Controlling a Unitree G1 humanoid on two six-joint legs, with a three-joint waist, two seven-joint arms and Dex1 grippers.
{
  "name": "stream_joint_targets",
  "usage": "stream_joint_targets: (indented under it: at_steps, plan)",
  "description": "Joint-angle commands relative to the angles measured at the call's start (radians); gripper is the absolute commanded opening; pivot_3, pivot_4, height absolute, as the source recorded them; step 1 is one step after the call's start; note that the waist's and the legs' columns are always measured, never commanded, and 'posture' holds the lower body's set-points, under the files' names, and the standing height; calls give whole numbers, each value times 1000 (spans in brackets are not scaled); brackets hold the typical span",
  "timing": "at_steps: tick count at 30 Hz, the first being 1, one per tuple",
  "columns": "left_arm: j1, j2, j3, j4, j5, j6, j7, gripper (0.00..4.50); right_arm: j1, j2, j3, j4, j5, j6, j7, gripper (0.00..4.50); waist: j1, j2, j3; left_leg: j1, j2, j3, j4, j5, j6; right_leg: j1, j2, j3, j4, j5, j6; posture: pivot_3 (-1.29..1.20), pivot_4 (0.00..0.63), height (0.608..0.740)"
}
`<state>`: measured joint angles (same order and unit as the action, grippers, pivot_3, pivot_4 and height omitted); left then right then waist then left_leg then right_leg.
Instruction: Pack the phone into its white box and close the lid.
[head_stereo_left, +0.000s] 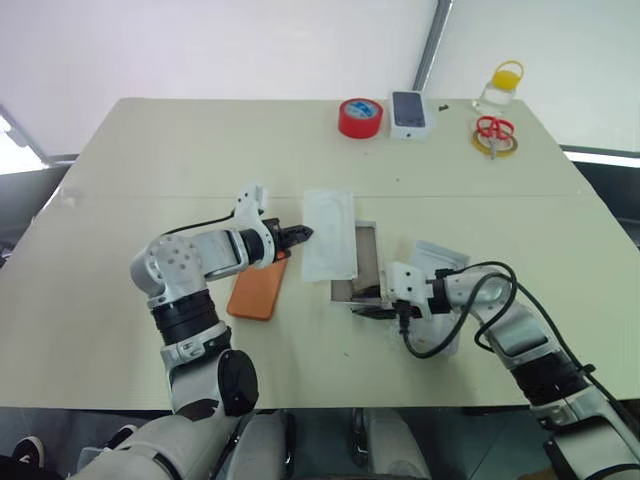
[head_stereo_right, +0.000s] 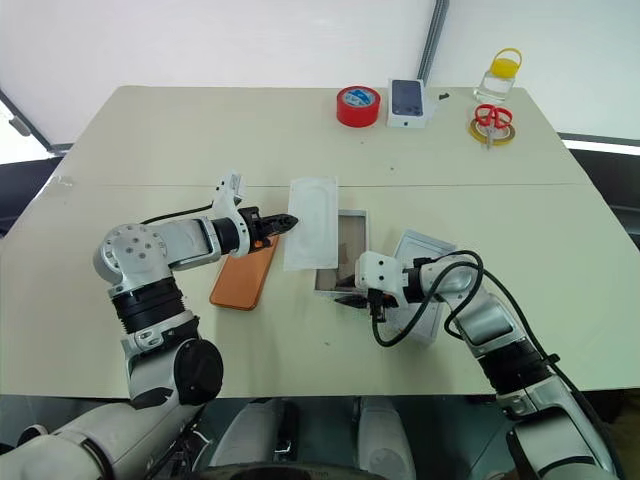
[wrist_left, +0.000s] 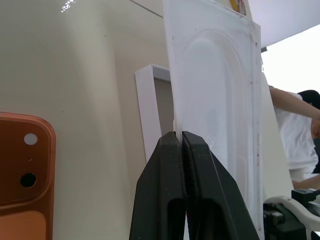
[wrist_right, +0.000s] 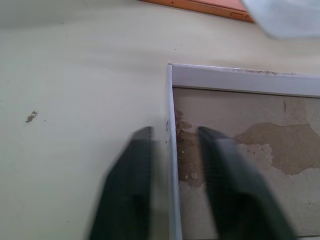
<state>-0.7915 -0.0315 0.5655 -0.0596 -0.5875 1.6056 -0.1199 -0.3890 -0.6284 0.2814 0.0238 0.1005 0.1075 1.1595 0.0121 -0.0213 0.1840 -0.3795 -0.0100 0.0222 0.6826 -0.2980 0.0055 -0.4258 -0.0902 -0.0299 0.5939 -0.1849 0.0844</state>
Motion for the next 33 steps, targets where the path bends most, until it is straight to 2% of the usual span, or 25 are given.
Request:
stream_joint_targets:
  at_steps: [1,6,9,11,14,28,31,33]
  plan:
    - [-2,-6,-27,-23,0,6,-2,0,-10,-21,-56,-61,39,20,-2,2964,-1,0,0,0,0,0,0,0,0,0,0,0,0,0,0,0,150,739]
    - [29,-51,-37,-36,-11,9,15,0,30,-105,-187,-111,146,86,27,2964,3,0,0,-1,0,0,0,0,0,0,0,0,0,0,0,0,150,739]
    - [45,-71,-57,-39,9,-10,21,0,47,-148,-312,-70,255,165,38,2964,2,-1,0,-1,0,0,0,0,1,0,0,0,-1,0,0,0,150,739]
    - [49,-84,-68,-24,17,-26,27,0,71,-195,-349,2,226,110,45,2964,1,-1,0,-1,0,0,0,0,1,0,0,0,-1,-1,-1,0,150,739]
    - [47,-112,-86,7,24,-59,35,0,94,-234,-375,65,202,55,47,2964,1,-1,1,-1,0,0,0,-1,1,0,0,0,-1,-2,-3,0,150,739]
    - [42,-151,-141,58,35,-132,72,0,105,-199,-364,46,189,12,-1,2964,1,-1,1,-2,1,0,1,-1,1,-1,1,0,-1,-1,-1,0,150,739]
    - [41,-155,-139,58,22,-124,69,939,106,-192,-362,44,185,2,-12,3032,1,-1,1,-2,1,0,1,-1,1,-1,1,0,-1,-1,-1,0,150,739]
    - [40,-159,-144,54,20,-124,72,1880,108,-188,-357,29,191,9,-15,3032,1,-1,1,-2,1,0,1,-1,1,-1,1,0,-1,-1,-1,0,150,739]
